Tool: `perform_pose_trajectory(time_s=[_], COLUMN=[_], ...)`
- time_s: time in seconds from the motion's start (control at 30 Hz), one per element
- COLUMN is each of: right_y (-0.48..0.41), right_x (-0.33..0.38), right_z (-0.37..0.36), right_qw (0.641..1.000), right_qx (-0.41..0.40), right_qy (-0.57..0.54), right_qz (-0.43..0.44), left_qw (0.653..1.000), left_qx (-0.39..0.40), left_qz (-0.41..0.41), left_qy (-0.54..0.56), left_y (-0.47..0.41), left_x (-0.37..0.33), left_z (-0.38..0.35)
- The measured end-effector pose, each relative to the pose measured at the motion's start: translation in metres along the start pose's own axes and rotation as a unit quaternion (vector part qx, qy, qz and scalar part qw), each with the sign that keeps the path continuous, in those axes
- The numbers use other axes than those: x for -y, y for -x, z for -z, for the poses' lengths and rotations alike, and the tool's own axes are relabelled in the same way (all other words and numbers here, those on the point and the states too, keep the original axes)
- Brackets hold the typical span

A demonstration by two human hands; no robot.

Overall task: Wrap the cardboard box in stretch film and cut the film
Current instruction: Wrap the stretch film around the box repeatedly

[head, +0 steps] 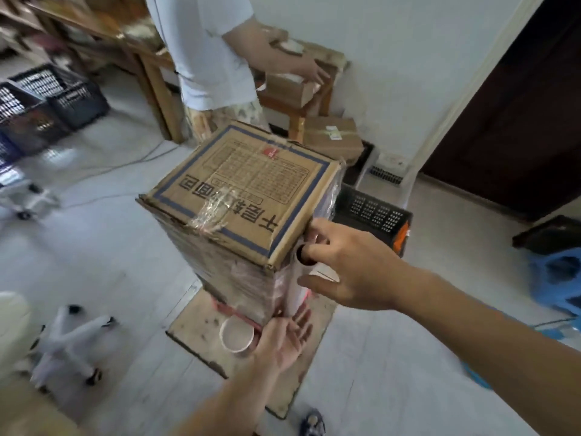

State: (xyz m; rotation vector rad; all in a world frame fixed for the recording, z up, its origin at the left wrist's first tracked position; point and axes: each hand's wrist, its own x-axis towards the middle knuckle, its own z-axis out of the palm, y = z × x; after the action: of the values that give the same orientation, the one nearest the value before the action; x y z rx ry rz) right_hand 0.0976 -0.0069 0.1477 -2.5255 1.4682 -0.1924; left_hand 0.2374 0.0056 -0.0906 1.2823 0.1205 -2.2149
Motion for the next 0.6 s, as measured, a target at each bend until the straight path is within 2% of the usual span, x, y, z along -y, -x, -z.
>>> perform_pose_trajectory(time_s=[0.23, 0.6], right_y=[-0.012, -0.021], right_x=[-0.012, -0.05], right_z=[0.012, 0.024], right_qw=[0.997, 0.988], right_qx=[0.011, 0.045], right_qy=[0.073, 0.123], right_qz=[0.032, 0.079], left_qw=[0.998, 0.996], left_qx=[0.033, 0.023], left_qz=[-0.023, -0.071], left_qy=[0.043, 0.053], left_y=[-0.009, -0.033], left_x=[0.008, 0.013], left_z=[-0.019, -0.035])
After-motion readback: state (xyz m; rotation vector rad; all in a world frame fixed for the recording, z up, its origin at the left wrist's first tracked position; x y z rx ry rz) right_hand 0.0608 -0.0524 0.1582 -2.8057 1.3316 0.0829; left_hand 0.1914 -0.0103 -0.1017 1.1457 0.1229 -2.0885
